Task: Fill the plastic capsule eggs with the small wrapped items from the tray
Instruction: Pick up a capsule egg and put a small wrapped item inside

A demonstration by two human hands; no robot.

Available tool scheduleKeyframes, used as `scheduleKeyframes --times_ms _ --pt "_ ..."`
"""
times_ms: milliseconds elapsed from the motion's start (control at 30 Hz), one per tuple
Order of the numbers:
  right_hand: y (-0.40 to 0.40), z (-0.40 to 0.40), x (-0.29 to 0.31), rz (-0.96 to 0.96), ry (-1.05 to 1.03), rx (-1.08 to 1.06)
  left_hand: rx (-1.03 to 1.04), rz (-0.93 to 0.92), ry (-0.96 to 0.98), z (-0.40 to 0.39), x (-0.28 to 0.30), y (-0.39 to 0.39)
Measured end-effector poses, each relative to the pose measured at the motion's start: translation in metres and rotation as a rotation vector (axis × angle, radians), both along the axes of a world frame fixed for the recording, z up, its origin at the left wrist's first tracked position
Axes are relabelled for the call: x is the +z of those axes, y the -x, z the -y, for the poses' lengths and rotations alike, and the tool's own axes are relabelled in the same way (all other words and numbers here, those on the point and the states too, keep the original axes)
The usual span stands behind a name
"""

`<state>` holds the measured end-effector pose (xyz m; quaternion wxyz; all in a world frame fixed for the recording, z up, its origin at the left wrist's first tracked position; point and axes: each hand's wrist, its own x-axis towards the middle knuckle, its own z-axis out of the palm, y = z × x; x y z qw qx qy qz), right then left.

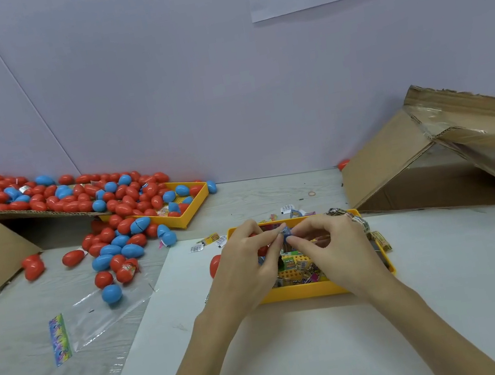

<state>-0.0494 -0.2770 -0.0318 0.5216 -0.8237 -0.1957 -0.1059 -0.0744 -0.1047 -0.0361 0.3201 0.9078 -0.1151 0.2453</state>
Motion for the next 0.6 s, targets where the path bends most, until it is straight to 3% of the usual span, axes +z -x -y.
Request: scheduleKeyframes --times_ms 233,600 --pt "0.0006 -0.0026 -0.0026 0.133 0.157 -0.13 0.01 0.009 -0.05 0.003 -0.0004 0.0009" --pt "0.0002 0.0049 0.0014 0.045 0.166 -0.199 0.055 -0.059 0.142 0.0028 0.0038 -0.0002"
